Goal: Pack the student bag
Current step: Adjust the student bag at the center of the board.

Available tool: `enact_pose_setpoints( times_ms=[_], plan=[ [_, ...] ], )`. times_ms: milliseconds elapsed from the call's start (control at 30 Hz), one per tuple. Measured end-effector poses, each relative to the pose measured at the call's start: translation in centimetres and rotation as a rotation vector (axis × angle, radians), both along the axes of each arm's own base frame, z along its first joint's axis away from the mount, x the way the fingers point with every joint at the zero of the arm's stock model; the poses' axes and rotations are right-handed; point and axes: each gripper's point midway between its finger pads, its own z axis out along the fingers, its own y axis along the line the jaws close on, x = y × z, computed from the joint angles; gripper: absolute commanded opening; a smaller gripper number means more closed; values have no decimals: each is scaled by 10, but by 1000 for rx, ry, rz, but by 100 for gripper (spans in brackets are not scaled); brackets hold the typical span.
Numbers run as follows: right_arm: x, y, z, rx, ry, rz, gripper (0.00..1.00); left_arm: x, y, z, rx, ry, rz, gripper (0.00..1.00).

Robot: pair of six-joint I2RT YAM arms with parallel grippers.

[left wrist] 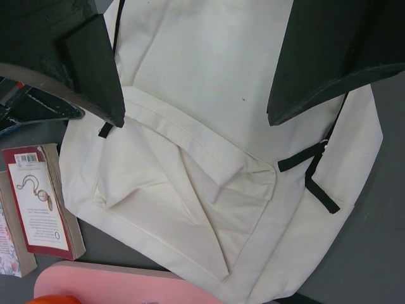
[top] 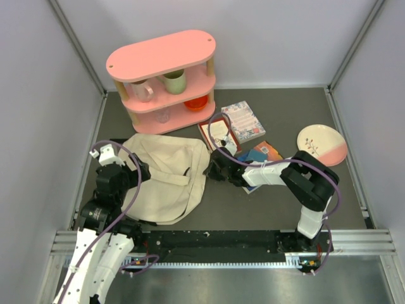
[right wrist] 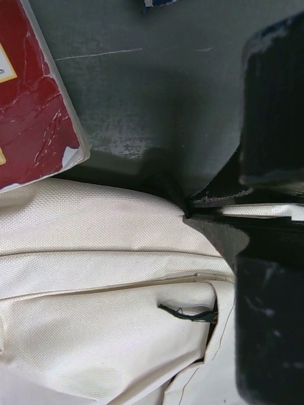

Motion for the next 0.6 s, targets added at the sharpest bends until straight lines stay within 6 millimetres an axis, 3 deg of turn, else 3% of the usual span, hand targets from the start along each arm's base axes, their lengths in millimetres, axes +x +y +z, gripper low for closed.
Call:
enact_pose_setpoints(
  times_ms=[167, 433, 600],
  plan=[
    [1, 0, 8, -2, -23, 16, 0, 0, -3, -1, -5, 6, -13, 99],
    [4, 1, 50, 43, -111, 42, 0, 0, -7, -2, -14, 10, -38, 99],
    [6, -1, 65, 43, -153, 45, 0, 0, -8, -2, -16, 11, -44, 99]
  ],
)
